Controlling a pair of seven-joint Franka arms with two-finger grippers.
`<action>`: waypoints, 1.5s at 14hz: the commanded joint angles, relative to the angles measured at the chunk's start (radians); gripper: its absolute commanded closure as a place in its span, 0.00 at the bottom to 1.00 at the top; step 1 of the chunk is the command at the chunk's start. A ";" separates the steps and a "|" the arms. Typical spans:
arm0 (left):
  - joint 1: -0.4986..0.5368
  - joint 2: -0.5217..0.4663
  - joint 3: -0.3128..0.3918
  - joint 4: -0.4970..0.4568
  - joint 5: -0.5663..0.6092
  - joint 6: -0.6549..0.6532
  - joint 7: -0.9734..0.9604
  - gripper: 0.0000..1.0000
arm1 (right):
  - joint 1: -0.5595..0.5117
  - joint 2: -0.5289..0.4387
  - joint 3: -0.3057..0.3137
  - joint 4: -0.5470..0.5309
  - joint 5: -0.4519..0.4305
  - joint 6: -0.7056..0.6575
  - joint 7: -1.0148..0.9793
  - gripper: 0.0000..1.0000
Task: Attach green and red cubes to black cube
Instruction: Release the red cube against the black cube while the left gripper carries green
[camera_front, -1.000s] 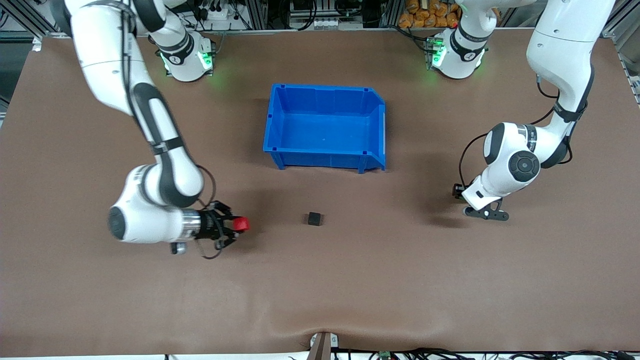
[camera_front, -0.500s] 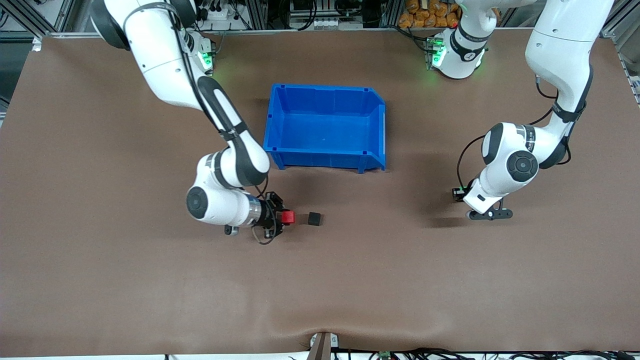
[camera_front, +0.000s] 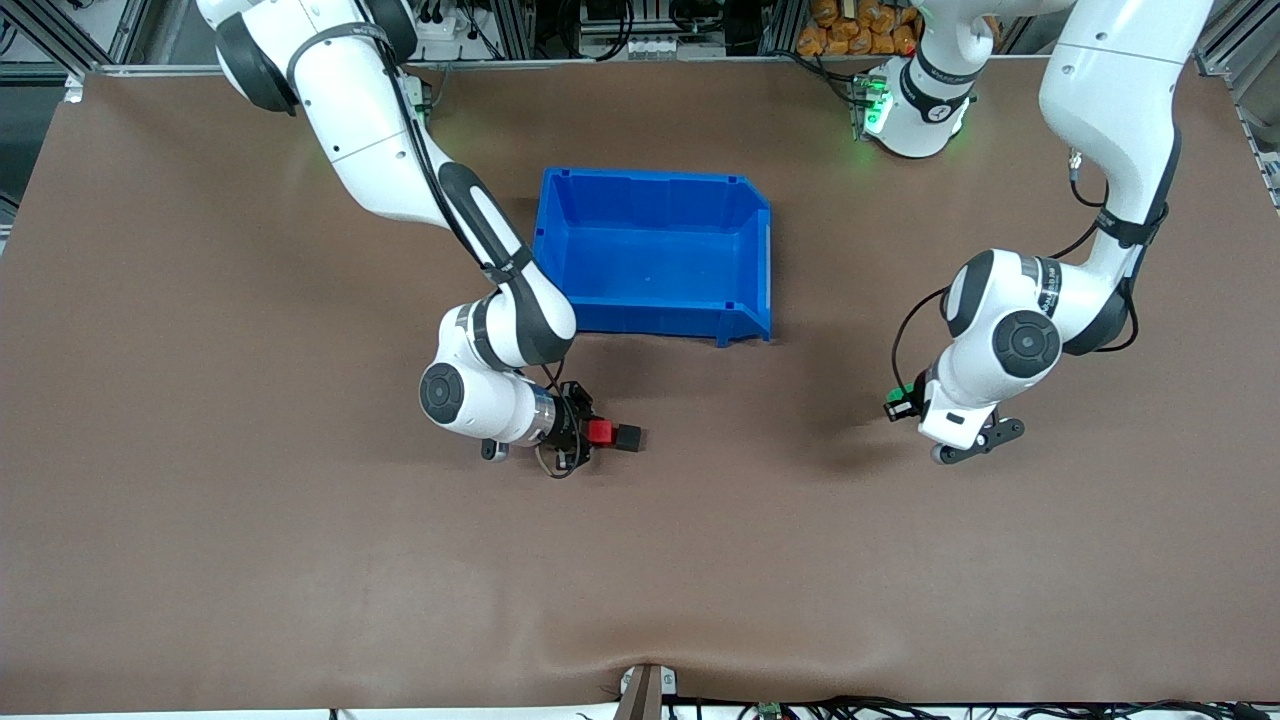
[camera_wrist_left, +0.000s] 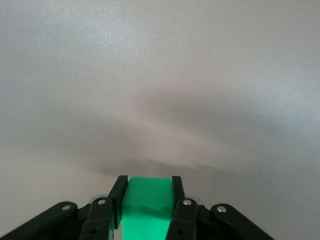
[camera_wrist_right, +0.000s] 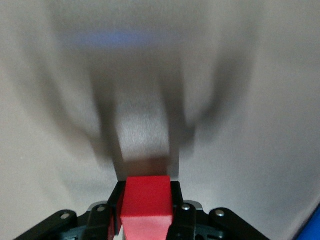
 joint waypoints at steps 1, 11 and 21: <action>-0.057 -0.001 0.001 0.117 0.006 -0.153 -0.212 1.00 | 0.037 0.019 -0.013 0.006 0.007 0.026 0.021 0.34; -0.247 0.154 0.001 0.396 -0.072 -0.183 -0.967 1.00 | -0.111 -0.093 -0.050 0.055 -0.229 -0.179 -0.179 0.00; -0.413 0.356 0.007 0.567 -0.136 -0.076 -1.374 1.00 | -0.480 -0.390 -0.045 0.212 -0.561 -0.877 -1.169 0.00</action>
